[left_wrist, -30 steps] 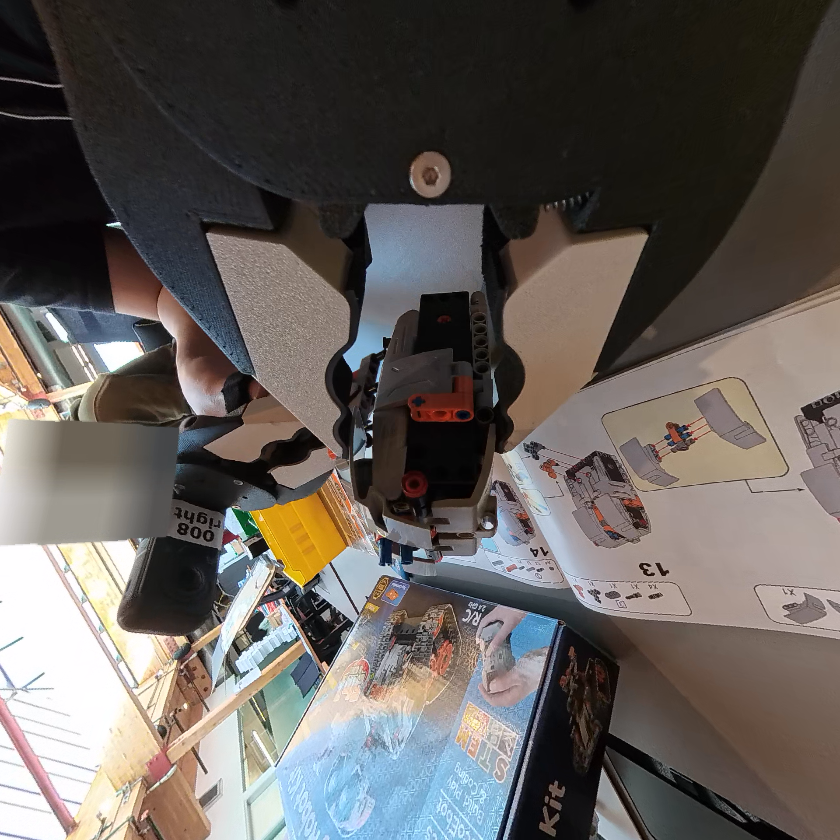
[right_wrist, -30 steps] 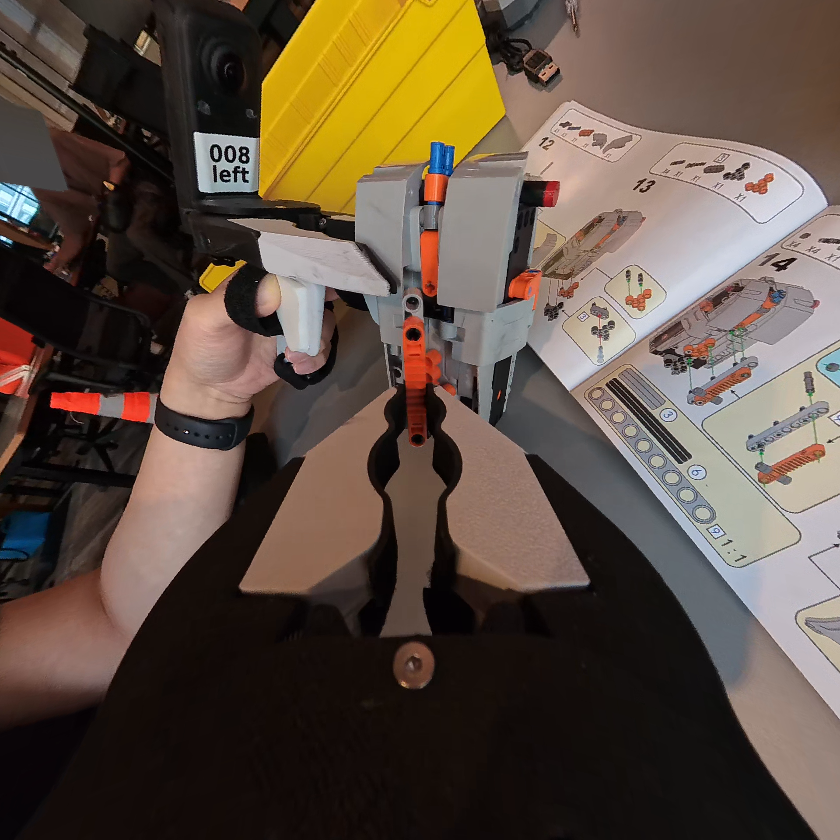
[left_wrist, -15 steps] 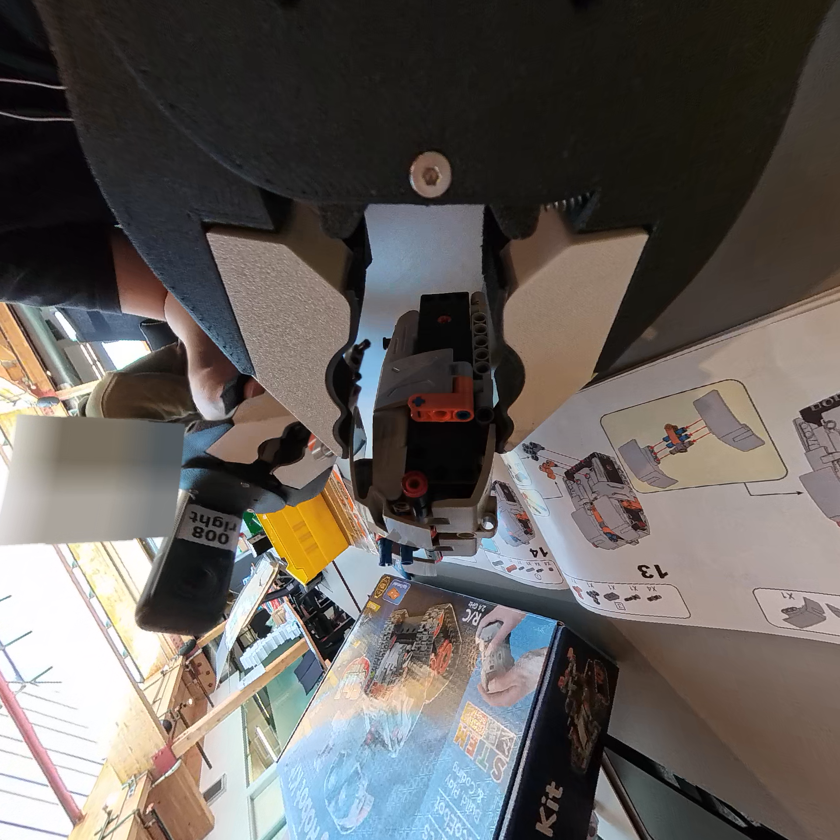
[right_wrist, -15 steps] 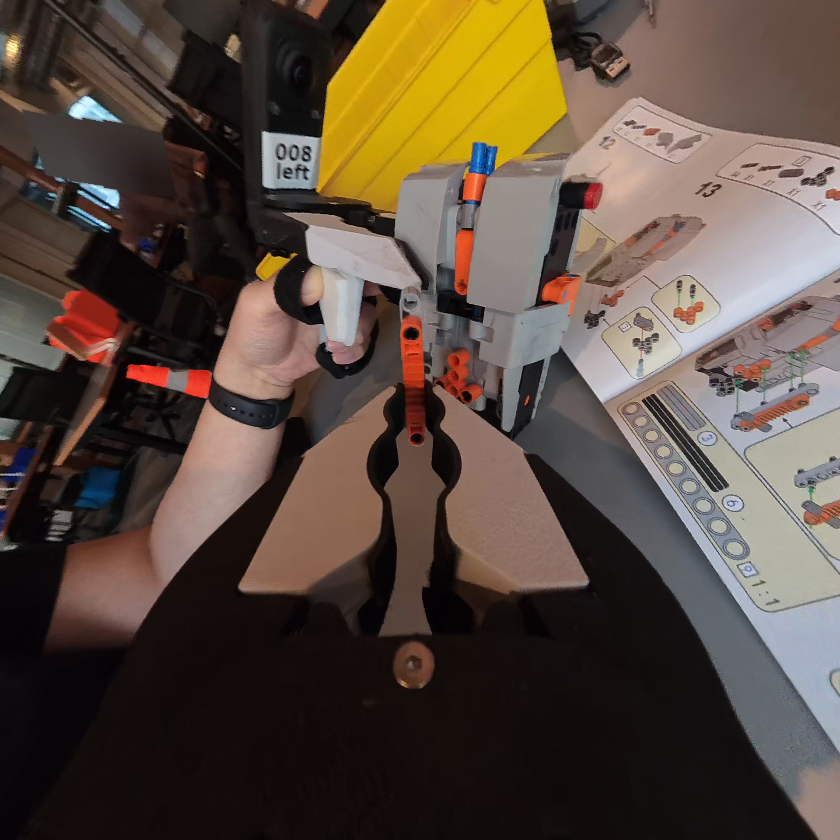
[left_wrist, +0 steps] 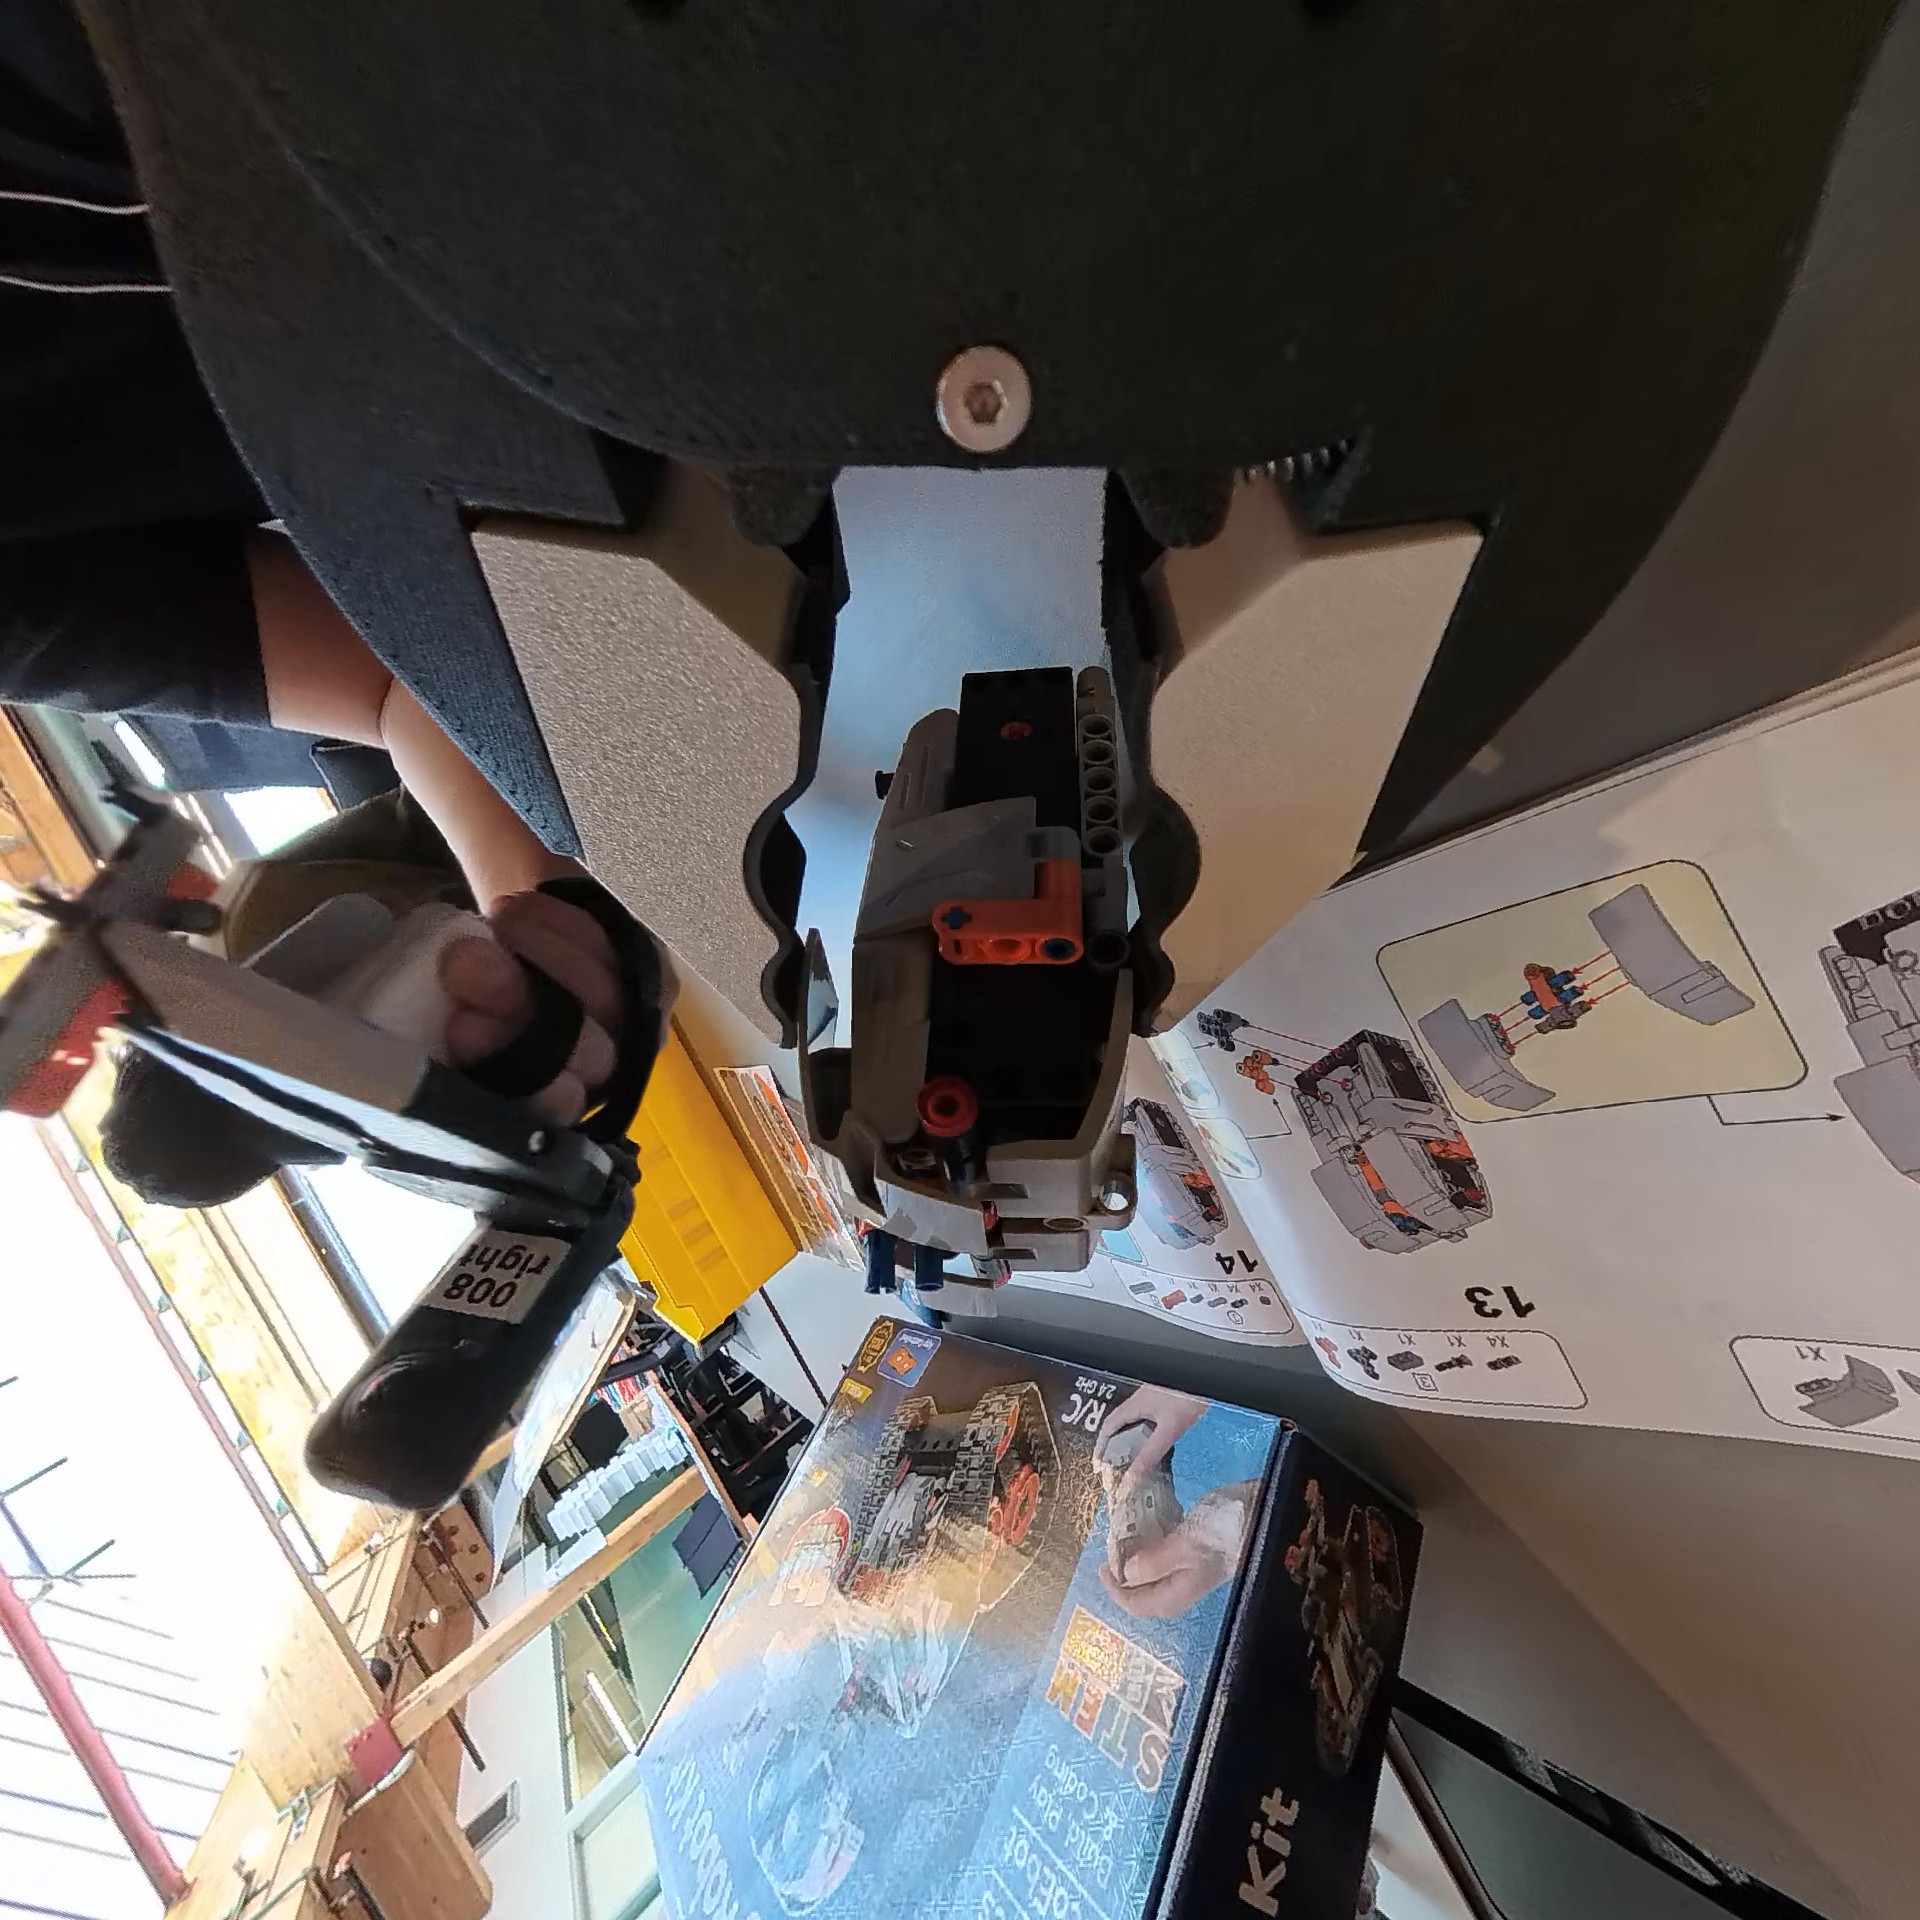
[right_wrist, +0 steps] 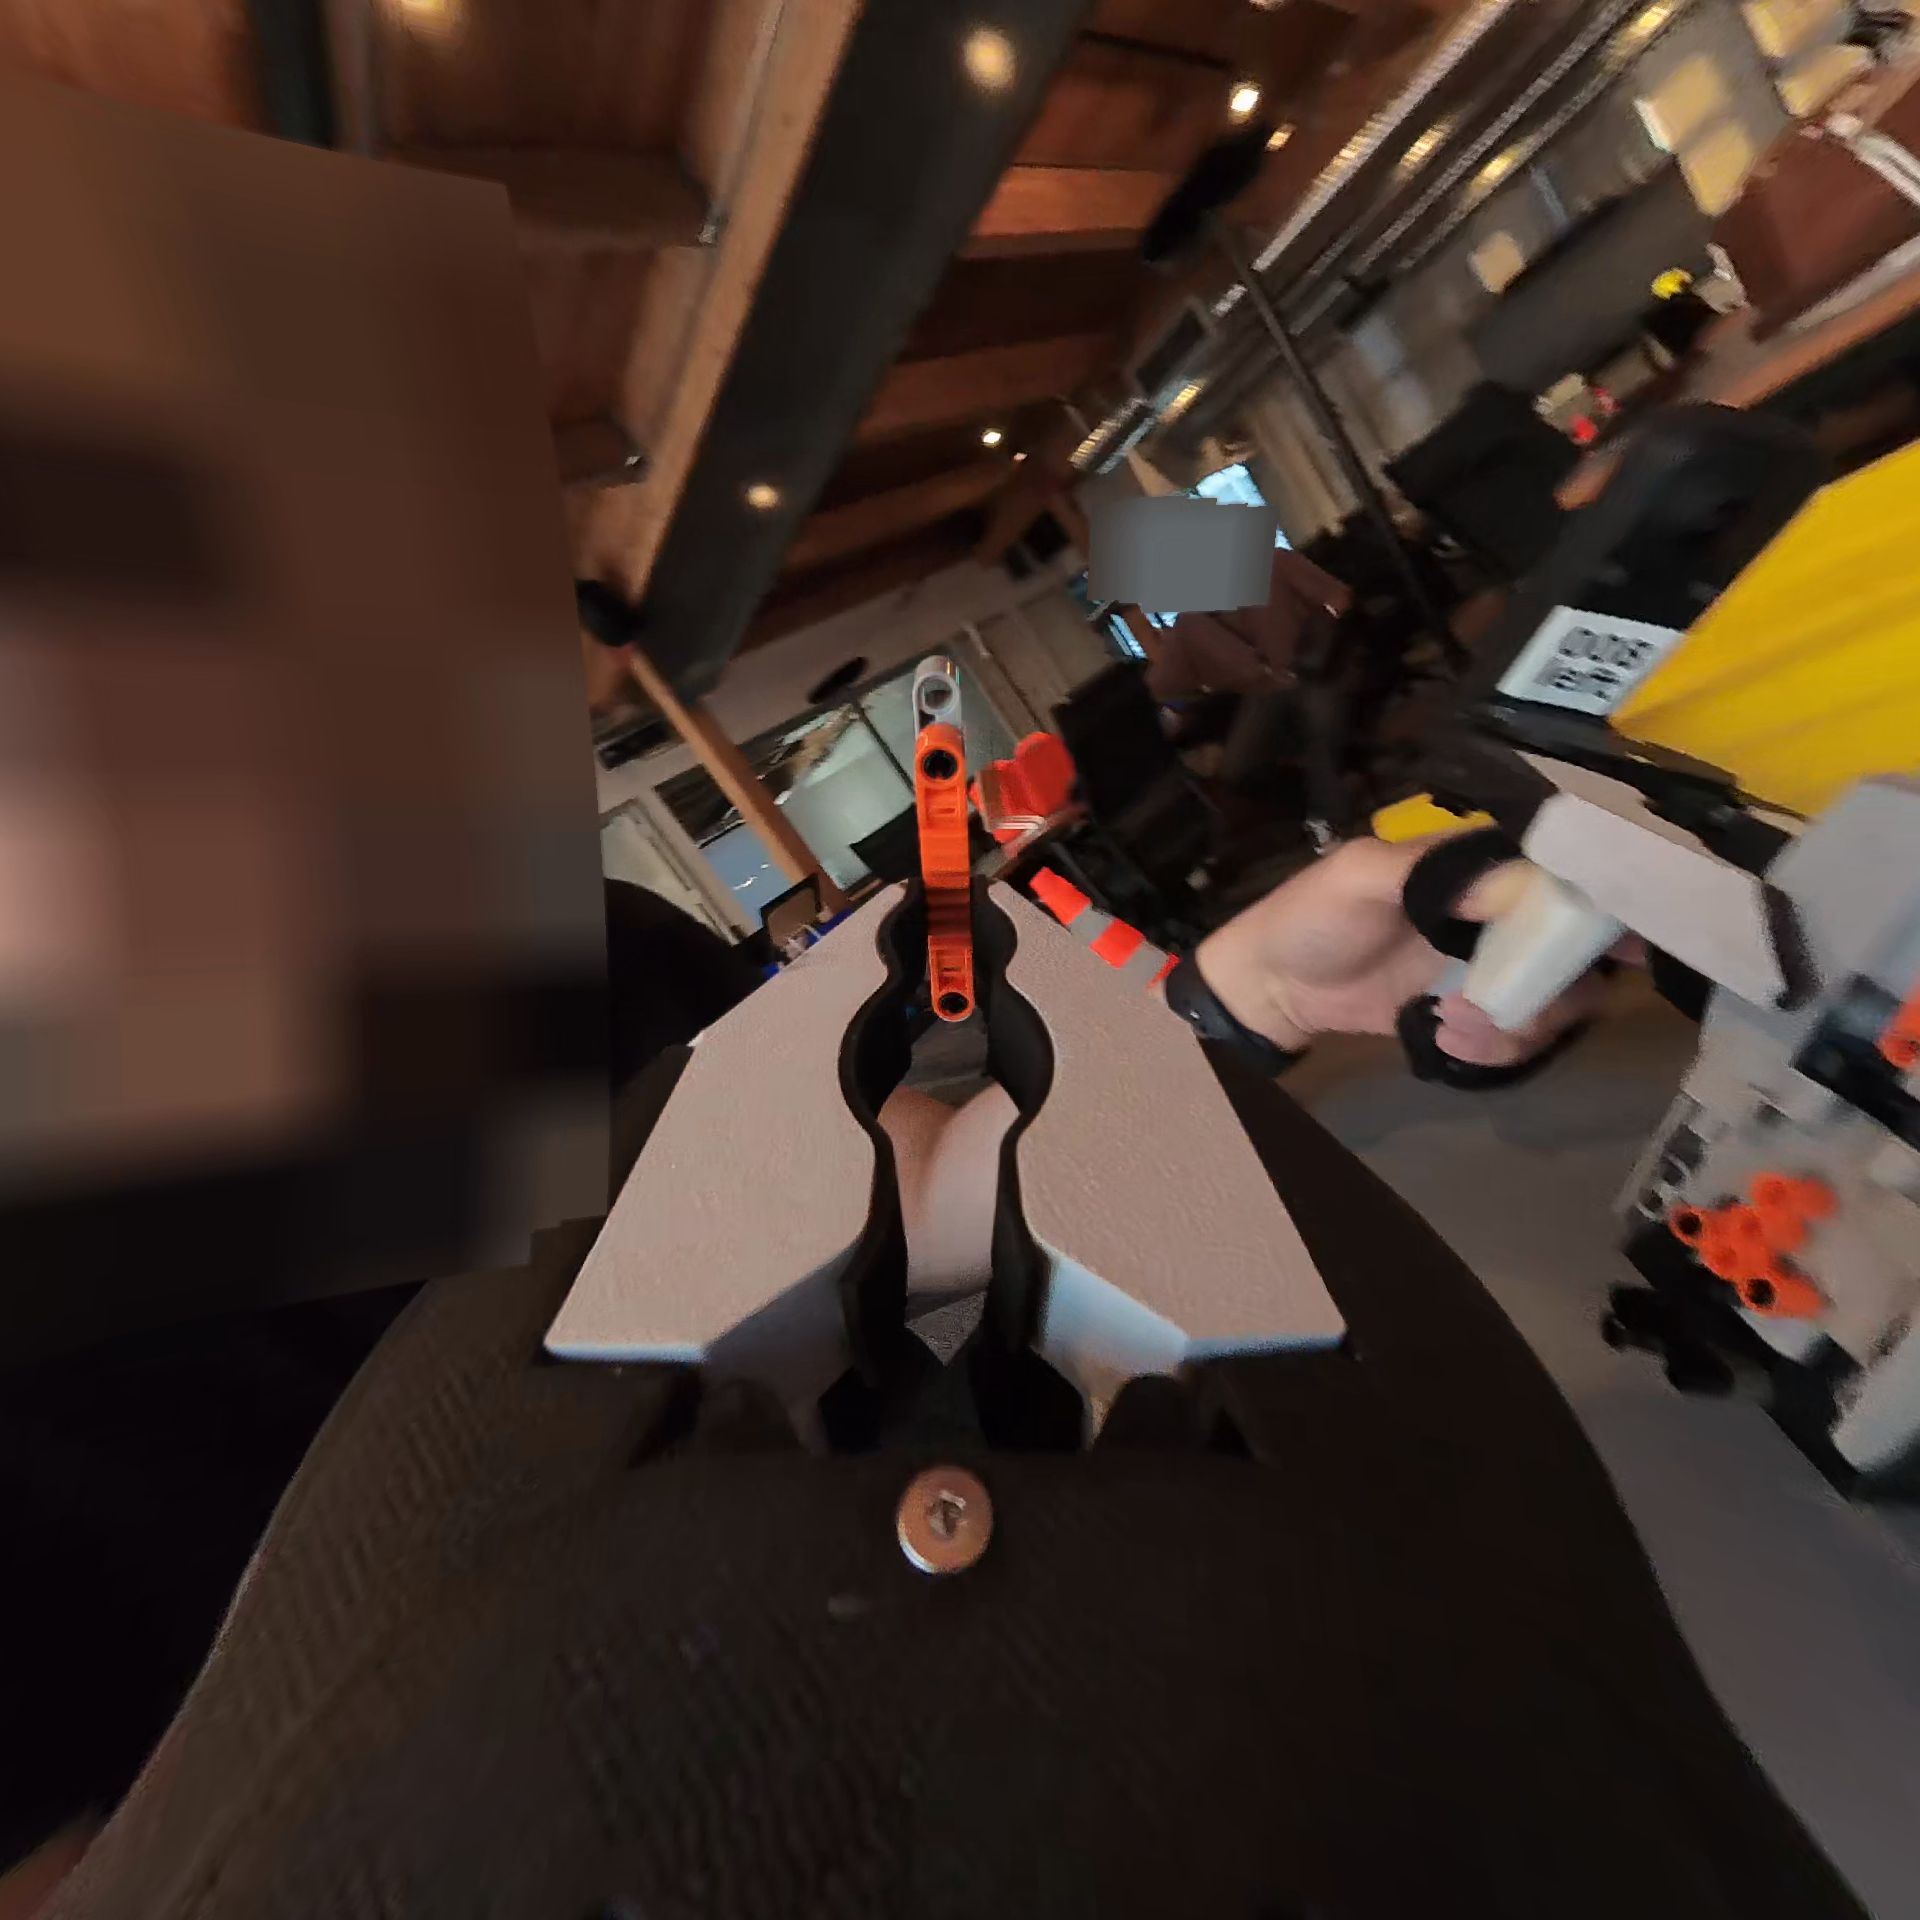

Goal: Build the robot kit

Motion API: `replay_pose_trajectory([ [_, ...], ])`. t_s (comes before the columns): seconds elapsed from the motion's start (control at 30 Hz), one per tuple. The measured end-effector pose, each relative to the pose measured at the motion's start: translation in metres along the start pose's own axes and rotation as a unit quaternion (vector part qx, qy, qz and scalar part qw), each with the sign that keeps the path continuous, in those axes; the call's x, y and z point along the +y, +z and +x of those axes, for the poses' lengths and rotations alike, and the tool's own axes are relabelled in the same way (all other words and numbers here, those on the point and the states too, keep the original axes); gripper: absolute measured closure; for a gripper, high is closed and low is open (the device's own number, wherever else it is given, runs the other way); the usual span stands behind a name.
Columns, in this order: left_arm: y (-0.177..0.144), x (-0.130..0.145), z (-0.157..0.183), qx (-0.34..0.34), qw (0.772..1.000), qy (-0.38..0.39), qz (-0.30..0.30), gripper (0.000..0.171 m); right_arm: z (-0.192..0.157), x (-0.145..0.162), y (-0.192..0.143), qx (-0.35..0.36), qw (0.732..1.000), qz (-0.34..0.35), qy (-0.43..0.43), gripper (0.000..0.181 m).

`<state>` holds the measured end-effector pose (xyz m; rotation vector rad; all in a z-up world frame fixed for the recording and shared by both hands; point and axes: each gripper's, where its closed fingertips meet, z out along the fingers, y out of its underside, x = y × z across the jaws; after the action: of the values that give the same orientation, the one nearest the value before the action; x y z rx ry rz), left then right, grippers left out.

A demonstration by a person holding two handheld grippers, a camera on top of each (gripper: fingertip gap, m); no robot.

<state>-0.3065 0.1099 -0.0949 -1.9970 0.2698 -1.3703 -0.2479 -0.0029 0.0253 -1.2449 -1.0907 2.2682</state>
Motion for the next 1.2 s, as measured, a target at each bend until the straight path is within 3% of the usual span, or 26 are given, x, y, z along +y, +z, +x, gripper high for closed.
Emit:
replay_pose_trajectory([
  [0.13, 0.0, 0.0, 0.0, 0.0, 1.0, 0.0, 0.0, 0.11, -0.022, -0.002, 0.001, -0.049, 0.999, 0.002, -0.022, 0.175],
  [1.2, 0.001, 0.001, 0.001, -0.007, 1.0, 0.009, -0.004, 0.11, -0.014, -0.008, -0.018, -0.028, 0.999, 0.015, -0.027, 0.175],
])
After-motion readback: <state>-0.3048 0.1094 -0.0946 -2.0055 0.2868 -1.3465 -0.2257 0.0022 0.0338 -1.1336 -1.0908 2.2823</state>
